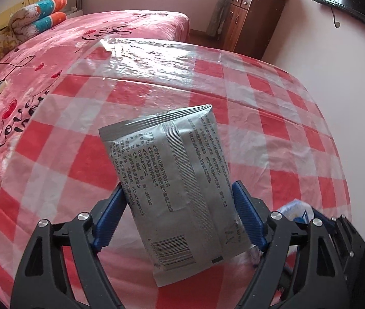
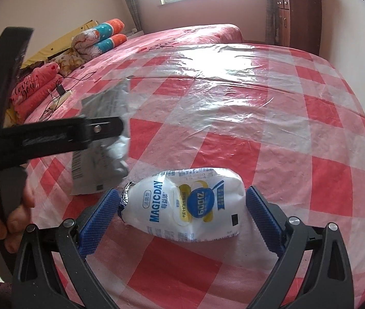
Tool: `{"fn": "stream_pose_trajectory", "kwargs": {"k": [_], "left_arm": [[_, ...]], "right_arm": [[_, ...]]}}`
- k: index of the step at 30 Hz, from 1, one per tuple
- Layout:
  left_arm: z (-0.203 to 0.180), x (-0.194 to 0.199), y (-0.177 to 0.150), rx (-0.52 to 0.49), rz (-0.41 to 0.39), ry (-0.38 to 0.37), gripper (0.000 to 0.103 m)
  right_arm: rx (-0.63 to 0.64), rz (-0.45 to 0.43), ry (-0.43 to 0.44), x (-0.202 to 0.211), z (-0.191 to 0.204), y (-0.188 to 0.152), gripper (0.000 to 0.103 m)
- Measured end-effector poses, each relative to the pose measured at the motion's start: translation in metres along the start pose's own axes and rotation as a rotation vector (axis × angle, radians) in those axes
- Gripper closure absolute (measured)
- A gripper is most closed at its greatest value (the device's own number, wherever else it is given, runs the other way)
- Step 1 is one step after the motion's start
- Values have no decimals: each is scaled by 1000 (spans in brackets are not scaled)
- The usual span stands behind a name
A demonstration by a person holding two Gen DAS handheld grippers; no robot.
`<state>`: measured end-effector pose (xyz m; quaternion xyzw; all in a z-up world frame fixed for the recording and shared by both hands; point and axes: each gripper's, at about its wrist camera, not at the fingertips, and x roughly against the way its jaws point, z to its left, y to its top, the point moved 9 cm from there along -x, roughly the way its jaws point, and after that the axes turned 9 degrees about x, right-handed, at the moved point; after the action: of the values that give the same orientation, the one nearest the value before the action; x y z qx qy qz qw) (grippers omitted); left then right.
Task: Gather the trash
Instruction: 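Grasp the white MagicDay bag with the right tool while the left holds the packet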
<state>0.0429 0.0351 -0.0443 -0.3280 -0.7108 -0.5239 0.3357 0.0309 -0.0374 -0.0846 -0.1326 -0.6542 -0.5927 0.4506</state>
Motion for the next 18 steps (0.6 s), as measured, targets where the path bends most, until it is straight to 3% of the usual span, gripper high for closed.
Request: {"fn": "stream_pose_trajectory", "kwargs": {"k": [18], "left_arm": [[31, 19, -23, -41, 10, -38, 21]], "right_arm": [[103, 42, -29, -5, 19, -4, 5]]}}
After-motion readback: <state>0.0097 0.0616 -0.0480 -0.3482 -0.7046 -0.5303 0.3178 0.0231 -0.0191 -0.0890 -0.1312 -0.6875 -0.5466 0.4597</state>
